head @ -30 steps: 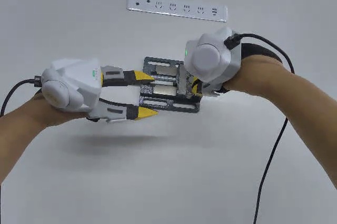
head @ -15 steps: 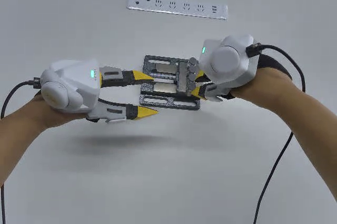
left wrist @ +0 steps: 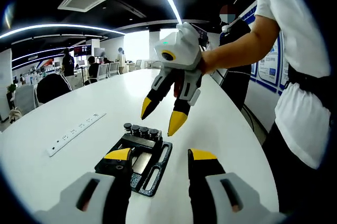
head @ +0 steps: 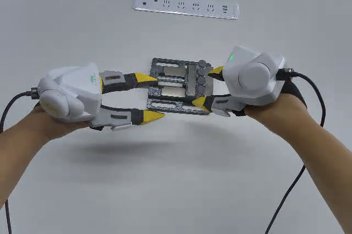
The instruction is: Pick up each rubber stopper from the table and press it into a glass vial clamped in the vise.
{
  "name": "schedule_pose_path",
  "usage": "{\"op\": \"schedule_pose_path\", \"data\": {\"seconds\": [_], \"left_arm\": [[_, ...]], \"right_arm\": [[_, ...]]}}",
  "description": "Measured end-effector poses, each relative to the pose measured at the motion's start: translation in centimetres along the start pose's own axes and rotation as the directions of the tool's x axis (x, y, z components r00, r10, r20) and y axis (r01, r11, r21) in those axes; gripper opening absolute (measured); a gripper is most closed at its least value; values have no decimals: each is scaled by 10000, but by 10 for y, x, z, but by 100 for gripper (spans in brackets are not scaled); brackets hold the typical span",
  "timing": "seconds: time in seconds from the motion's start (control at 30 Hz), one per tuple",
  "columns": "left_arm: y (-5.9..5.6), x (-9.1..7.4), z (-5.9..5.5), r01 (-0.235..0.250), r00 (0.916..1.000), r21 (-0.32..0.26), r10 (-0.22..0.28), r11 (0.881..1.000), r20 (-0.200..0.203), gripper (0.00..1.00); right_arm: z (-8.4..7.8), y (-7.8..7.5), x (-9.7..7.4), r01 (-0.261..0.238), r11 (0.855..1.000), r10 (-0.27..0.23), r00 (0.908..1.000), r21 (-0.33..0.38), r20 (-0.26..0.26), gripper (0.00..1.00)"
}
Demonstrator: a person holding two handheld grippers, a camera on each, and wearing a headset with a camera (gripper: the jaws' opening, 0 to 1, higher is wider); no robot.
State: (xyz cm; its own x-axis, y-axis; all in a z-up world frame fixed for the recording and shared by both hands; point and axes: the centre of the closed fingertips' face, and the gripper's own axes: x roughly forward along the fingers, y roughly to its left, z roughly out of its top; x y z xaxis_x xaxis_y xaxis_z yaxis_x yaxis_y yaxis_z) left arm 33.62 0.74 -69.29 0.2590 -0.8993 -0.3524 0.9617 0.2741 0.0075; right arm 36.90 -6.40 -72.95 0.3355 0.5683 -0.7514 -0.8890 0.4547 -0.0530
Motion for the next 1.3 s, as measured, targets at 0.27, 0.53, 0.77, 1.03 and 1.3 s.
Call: {"op": "schedule_pose_path", "data": {"seconds": [0.27,0.53,0.77,1.03,1.3], "left_arm": [[2,-8,0,-672,9977,-342,674,9972,35,43],[5,-22,-2,-1476,9890,-748,1472,9862,-109,48],[4,-38,-6,-2141,9767,-865,2120,9730,-333,53],[0,-54,-7,-2781,9606,-1241,2758,9525,-359,58],[-7,-68,-8,-3242,9459,-1448,3218,9348,-407,64]], "right_arm": [[1,-1,-5,483,9966,-534,9956,670,771,52],[-5,5,-13,635,9906,-769,9910,1207,1094,56],[-8,14,-27,773,9867,-969,9861,1433,1347,60],[-10,22,-39,1002,9820,-1275,9771,1603,1702,66],[-21,31,-50,1098,9776,-1430,9725,1795,1838,69]]}}
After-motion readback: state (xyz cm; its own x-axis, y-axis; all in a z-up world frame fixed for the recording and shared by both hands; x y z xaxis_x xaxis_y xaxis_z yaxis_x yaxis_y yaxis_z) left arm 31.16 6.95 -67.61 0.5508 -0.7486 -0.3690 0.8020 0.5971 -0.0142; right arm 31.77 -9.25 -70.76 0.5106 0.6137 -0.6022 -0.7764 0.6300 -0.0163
